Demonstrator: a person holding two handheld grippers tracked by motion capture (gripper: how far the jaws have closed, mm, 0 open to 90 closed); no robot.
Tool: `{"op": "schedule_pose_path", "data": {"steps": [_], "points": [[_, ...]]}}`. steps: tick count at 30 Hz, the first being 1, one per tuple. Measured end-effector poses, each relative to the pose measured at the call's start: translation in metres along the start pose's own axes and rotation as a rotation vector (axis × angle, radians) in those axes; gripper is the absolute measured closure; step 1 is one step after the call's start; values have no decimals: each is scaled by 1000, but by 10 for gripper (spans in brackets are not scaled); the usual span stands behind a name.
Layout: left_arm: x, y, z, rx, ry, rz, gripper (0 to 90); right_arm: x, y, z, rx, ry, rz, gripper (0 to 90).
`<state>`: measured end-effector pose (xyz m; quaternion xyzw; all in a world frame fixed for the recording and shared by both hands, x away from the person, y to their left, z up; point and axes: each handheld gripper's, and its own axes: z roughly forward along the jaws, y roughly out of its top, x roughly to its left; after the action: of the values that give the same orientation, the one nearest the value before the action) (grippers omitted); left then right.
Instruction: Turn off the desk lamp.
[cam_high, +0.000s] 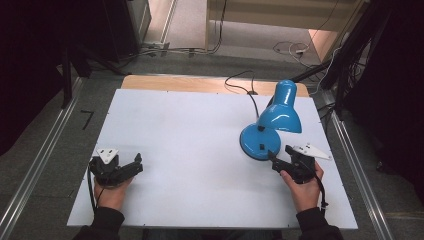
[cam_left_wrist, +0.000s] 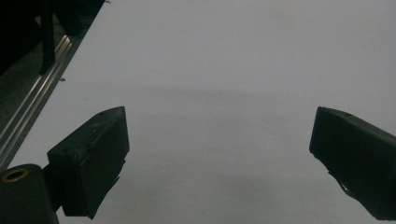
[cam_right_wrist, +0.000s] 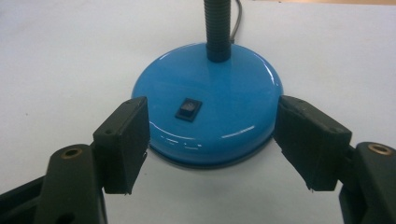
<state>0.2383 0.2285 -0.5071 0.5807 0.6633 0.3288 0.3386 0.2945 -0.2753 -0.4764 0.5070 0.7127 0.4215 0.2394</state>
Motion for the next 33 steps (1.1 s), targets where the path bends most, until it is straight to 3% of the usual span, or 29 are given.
{"op": "schedule_pose_path", "data": {"steps": [33], "points": [[0,0,-1,1,1,2,56,-26,-20,-30,11,-36,18,249]]}}
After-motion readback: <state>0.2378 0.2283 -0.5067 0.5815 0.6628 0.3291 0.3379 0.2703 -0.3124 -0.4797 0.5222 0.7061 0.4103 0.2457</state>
